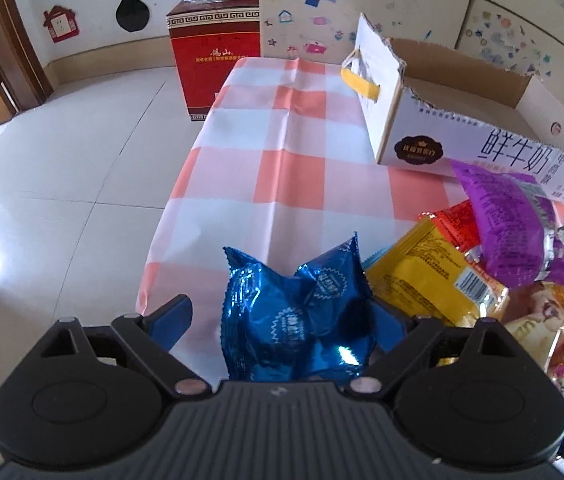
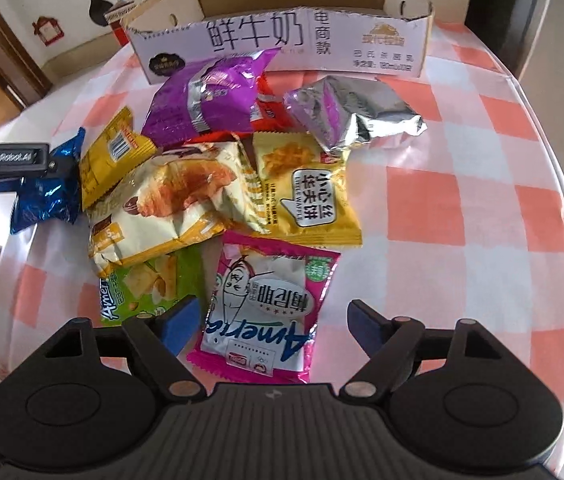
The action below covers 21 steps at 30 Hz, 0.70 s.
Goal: Organize snacks
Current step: 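Grasp the blue foil bag with the left tool while the right tool grasps the pink Amerio packet, then lift the blue bag with the left tool while the right tool carries the pink packet to the box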
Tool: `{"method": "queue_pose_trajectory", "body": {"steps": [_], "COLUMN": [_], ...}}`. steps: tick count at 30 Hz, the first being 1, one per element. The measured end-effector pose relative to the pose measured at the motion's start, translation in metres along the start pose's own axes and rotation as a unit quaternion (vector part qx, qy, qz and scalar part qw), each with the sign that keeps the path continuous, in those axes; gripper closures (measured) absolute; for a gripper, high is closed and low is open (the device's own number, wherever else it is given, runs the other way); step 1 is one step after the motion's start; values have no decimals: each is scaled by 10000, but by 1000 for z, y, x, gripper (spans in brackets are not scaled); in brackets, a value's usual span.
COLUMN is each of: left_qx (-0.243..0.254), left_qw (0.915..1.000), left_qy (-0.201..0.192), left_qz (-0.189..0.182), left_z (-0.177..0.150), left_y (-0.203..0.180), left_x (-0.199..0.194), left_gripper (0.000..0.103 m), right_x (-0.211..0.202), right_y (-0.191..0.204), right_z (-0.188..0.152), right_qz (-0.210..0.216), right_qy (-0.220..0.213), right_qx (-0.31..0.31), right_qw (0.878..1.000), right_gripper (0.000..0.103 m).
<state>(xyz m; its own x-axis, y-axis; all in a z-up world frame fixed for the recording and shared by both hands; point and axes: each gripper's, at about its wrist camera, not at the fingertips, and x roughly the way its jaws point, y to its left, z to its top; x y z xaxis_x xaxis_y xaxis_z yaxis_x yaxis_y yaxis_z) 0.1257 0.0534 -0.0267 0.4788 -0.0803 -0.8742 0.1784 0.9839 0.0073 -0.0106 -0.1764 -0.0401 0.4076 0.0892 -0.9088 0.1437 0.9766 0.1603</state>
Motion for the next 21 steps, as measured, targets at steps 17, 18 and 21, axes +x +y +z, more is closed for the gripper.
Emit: {"method": "queue_pose_trajectory", "body": {"steps": [17, 18, 21], "left_qx": [415, 551, 885], "left_qw": [9990, 9981, 9944], "left_qy": [-169, -253, -529], "left_qz": [2, 75, 217], "left_z": [-21, -22, -27], "left_y": [-7, -9, -13], "left_x": [-11, -17, -38], "left_gripper": [49, 49, 49], "right_x": [-10, -14, -24], "right_y": [15, 14, 11], "right_z": [-6, -5, -4], "right_qz": [-224, -193, -116], "right_qy": [-282, -337, -495], "right_qx": [-816, -829, -881], "right_qw": [9960, 9958, 9948], "right_gripper": [45, 45, 45]}}
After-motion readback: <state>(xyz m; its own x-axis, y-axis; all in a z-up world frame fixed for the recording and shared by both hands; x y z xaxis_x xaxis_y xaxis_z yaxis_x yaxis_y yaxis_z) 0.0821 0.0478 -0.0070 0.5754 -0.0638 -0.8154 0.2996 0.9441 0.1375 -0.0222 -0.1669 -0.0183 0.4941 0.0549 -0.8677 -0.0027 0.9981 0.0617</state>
